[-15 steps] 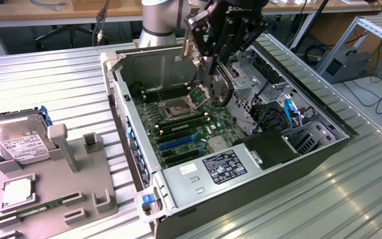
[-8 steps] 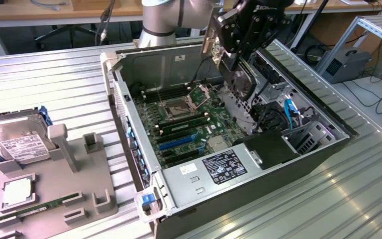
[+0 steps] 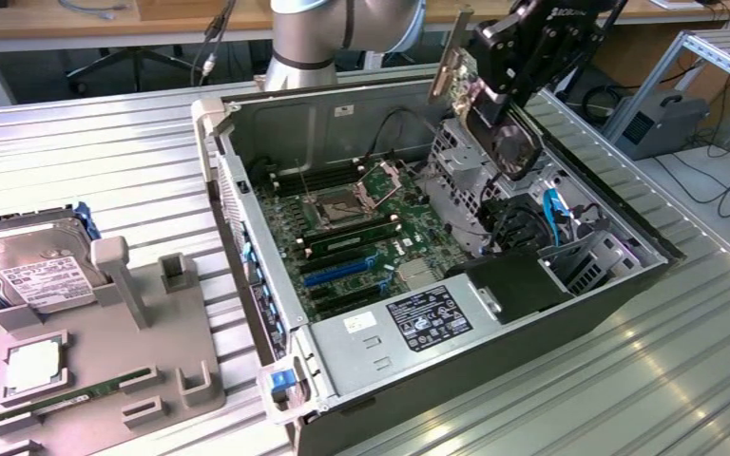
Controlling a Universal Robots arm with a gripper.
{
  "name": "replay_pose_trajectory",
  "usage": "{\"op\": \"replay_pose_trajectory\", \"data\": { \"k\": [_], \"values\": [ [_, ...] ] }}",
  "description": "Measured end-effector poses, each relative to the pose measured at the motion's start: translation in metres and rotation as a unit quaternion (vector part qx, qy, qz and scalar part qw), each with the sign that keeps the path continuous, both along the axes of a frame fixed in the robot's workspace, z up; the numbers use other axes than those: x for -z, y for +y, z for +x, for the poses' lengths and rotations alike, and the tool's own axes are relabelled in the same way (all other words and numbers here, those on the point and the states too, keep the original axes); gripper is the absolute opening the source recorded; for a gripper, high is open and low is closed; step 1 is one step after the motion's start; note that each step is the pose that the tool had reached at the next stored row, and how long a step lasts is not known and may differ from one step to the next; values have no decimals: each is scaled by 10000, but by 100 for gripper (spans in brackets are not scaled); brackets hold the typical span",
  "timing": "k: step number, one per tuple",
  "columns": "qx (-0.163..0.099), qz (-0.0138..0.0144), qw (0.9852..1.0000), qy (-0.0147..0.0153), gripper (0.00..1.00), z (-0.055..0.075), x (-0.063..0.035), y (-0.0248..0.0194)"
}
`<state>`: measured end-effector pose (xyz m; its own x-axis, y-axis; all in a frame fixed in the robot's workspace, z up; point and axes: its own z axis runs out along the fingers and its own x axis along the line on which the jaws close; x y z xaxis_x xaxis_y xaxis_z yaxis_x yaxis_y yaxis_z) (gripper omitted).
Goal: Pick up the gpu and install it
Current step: 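Pick up the gpu and move the gpu toward the slot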
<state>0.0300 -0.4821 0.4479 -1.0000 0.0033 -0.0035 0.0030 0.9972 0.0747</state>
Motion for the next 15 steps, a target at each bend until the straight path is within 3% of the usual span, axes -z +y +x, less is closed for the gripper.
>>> {"op": "replay_pose_trajectory", "data": {
  "k": [4,15],
  "values": [
    [-1,0,10000,0,27,199,0,2],
    [0,0,10000,0,27,217,0,1]
  ]
}}
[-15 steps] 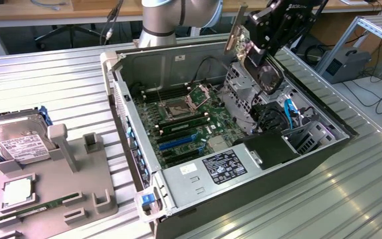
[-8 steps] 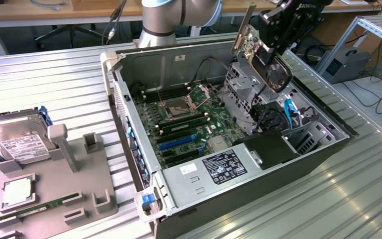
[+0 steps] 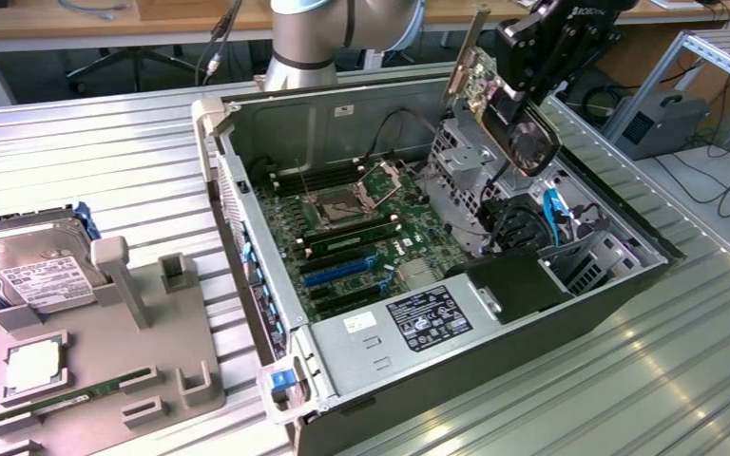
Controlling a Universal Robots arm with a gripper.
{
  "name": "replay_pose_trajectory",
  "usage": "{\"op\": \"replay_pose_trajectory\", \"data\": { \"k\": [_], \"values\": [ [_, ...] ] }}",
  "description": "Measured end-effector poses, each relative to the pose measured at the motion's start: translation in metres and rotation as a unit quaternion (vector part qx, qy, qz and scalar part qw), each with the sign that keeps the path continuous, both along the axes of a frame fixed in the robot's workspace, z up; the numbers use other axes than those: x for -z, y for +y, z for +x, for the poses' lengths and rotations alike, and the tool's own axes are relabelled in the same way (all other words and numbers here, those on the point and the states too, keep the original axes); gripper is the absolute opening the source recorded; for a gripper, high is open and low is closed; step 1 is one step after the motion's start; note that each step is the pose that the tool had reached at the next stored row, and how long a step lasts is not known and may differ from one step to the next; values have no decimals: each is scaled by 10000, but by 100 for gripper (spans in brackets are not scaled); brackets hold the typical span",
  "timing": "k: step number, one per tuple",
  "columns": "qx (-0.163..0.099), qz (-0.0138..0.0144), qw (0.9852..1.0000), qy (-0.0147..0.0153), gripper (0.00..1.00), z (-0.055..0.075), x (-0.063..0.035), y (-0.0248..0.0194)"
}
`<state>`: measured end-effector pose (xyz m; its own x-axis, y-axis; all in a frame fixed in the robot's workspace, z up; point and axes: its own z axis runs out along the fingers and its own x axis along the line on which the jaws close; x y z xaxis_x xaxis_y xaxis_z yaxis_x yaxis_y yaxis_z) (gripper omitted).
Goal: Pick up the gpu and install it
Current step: 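Pick up the gpu and move the gpu toward the slot, then insert the gpu into the slot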
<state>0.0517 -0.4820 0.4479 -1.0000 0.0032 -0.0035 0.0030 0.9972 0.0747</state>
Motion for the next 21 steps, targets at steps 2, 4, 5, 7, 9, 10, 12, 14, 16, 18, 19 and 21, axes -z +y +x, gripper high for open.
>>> {"op": "replay_pose_trajectory", "data": {
  "k": [2,4,5,7,9,10,12,14,16,18,19,21],
  "values": [
    [0,0,10000,0,27,1,0,0],
    [-1,0,10000,0,27,11,0,0],
    [0,0,10000,0,27,11,0,0],
    [0,0,10000,0,27,11,0,0],
    [0,0,10000,0,27,11,0,0],
    [0,0,10000,0,27,11,0,0],
    [0,0,10000,0,27,12,0,0],
    [0,0,10000,0,27,11,0,0],
    [0,0,10000,0,27,11,0,0],
    [-3,0,10000,0,27,11,0,0],
    [-30,0,10000,0,27,11,0,0],
    [-200,0,9998,0,27,11,0,0]
  ]
}}
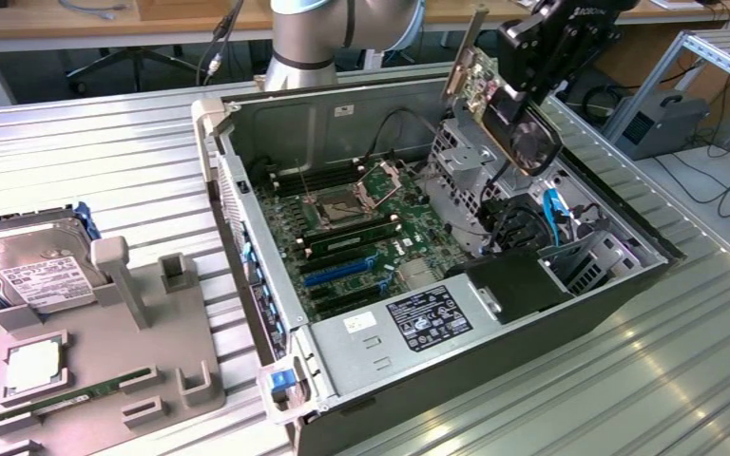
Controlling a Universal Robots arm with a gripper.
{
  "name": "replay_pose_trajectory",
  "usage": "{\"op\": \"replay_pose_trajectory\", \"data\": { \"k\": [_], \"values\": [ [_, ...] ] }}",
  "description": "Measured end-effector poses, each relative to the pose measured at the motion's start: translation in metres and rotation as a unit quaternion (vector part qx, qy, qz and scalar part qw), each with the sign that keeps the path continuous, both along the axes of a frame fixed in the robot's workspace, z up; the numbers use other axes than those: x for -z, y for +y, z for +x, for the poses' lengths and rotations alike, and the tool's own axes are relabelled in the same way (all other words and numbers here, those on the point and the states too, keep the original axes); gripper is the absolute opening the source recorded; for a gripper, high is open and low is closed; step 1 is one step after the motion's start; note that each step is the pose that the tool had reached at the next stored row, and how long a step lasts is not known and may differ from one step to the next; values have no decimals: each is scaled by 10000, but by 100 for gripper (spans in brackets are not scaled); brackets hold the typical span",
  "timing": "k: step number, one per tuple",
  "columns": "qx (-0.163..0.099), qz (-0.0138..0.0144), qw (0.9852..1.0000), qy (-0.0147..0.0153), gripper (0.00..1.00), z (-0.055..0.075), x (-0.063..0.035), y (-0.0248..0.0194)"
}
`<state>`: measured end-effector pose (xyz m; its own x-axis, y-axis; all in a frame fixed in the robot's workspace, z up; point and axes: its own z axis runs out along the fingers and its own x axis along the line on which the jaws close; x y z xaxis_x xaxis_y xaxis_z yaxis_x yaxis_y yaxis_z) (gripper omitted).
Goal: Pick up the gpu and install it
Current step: 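Insert the gpu into the slot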
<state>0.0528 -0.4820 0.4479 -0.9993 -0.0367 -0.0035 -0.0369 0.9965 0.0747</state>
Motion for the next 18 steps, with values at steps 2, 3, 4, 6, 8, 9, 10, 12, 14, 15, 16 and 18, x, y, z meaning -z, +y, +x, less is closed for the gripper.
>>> {"op": "replay_pose_trajectory", "data": {
  "k": [2,3,4,6,8,9,10,12,14,15,16,18],
  "values": [
    [-159,0,9999,0,27,0,0,0],
    [-285,0,9996,0,27,0,0,0],
    [-373,0,9993,0,27,0,1,0],
    [-615,0,9981,0,27,0,1,0],
    [-807,0,9967,0,27,0,2,0],
    [-892,1,9960,0,27,0,3,0],
    [-1023,1,9948,0,27,0,4,0],
    [-1268,1,9919,0,27,0,5,0],
    [-1487,1,9889,0,27,0,6,0],
    [-1635,0,9865,0,27,0,7,0],
    [-1777,0,9841,0,27,0,7,0],
    [-2031,0,9792,0,27,0,8,0]
  ]
}}
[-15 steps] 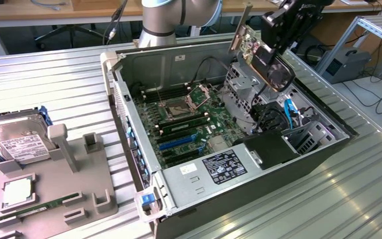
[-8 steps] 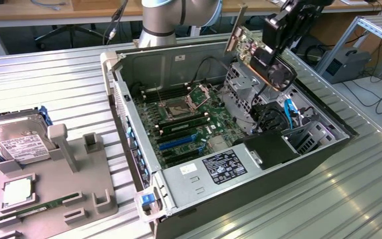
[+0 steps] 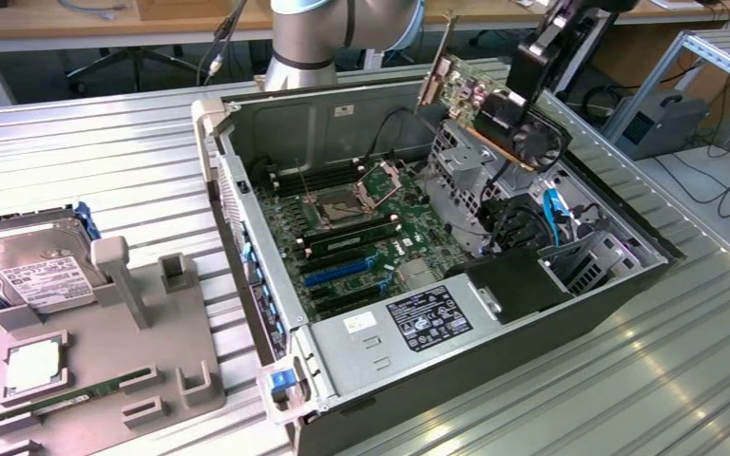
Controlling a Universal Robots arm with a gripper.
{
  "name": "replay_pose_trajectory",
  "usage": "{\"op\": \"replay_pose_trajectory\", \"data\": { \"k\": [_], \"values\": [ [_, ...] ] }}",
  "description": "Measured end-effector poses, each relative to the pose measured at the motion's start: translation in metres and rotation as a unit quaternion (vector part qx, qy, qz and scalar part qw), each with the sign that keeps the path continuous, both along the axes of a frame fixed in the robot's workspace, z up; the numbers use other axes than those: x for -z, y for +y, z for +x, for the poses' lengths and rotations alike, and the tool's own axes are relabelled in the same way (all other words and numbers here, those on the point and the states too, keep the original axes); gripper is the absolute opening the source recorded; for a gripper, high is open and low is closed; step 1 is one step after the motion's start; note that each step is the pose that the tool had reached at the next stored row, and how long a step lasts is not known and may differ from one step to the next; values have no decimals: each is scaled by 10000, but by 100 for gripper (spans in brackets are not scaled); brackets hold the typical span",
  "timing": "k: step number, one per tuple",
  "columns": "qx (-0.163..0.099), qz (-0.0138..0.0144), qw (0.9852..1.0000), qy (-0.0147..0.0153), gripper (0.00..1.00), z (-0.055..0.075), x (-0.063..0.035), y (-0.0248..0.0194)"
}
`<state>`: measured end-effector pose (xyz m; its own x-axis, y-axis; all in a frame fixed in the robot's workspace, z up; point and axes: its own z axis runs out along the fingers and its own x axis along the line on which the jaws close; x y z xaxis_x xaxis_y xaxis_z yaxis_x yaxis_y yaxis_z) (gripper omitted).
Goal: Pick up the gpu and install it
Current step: 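Insert the gpu into the slot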
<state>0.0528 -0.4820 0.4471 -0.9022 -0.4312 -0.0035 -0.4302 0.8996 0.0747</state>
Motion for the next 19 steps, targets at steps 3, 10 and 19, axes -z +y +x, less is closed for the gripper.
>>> {"op": "replay_pose_trajectory", "data": {
  "k": [3,10,19],
  "values": [
    [-469,0,9989,0,27,0,1,0],
    [-1582,0,9874,0,27,0,2,0],
    [-2968,0,9549,0,27,0,3,0]
  ]
}}
